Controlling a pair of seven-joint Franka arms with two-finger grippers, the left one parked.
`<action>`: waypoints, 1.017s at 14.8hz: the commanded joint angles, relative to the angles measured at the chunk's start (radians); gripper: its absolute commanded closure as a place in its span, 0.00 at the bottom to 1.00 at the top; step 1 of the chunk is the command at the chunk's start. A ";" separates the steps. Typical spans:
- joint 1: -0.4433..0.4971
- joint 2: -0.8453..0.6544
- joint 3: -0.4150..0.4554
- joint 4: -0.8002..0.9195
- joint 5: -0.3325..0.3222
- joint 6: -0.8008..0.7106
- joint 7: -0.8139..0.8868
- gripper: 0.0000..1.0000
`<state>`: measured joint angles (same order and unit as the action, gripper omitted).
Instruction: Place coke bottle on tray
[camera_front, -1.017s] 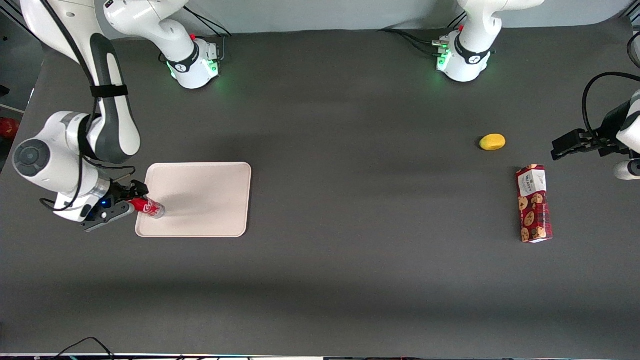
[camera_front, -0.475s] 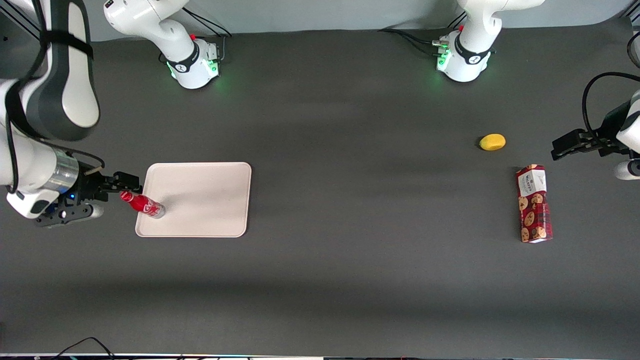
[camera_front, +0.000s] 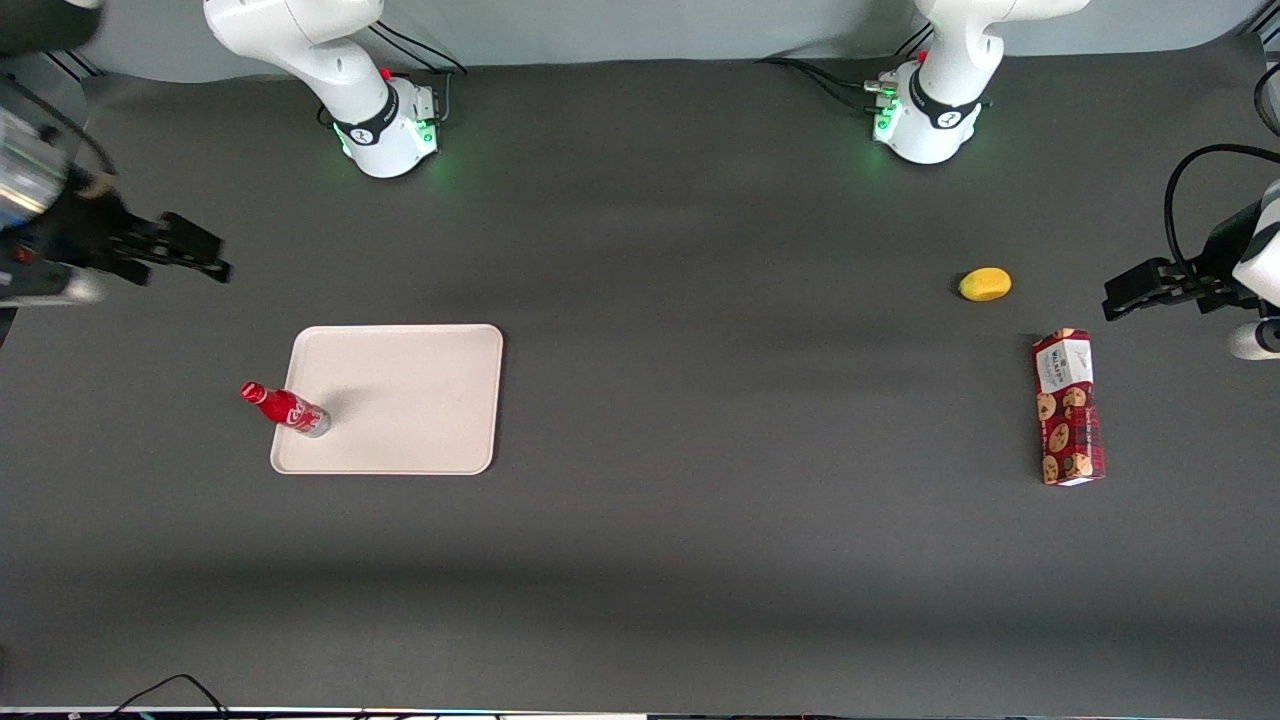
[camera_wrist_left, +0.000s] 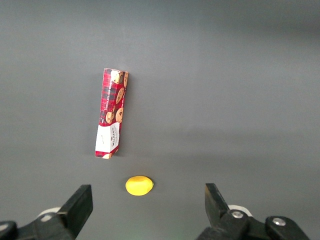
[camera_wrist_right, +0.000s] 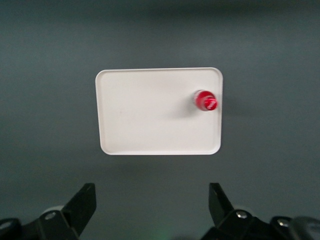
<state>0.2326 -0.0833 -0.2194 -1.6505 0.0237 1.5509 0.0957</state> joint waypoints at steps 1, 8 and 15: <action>-0.149 0.017 0.066 0.003 -0.011 0.006 -0.028 0.00; -0.208 0.018 0.084 -0.070 -0.033 0.081 -0.019 0.00; -0.211 0.033 0.077 -0.022 -0.038 0.092 -0.031 0.00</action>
<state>0.0281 -0.0416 -0.1520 -1.6813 -0.0033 1.6441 0.0724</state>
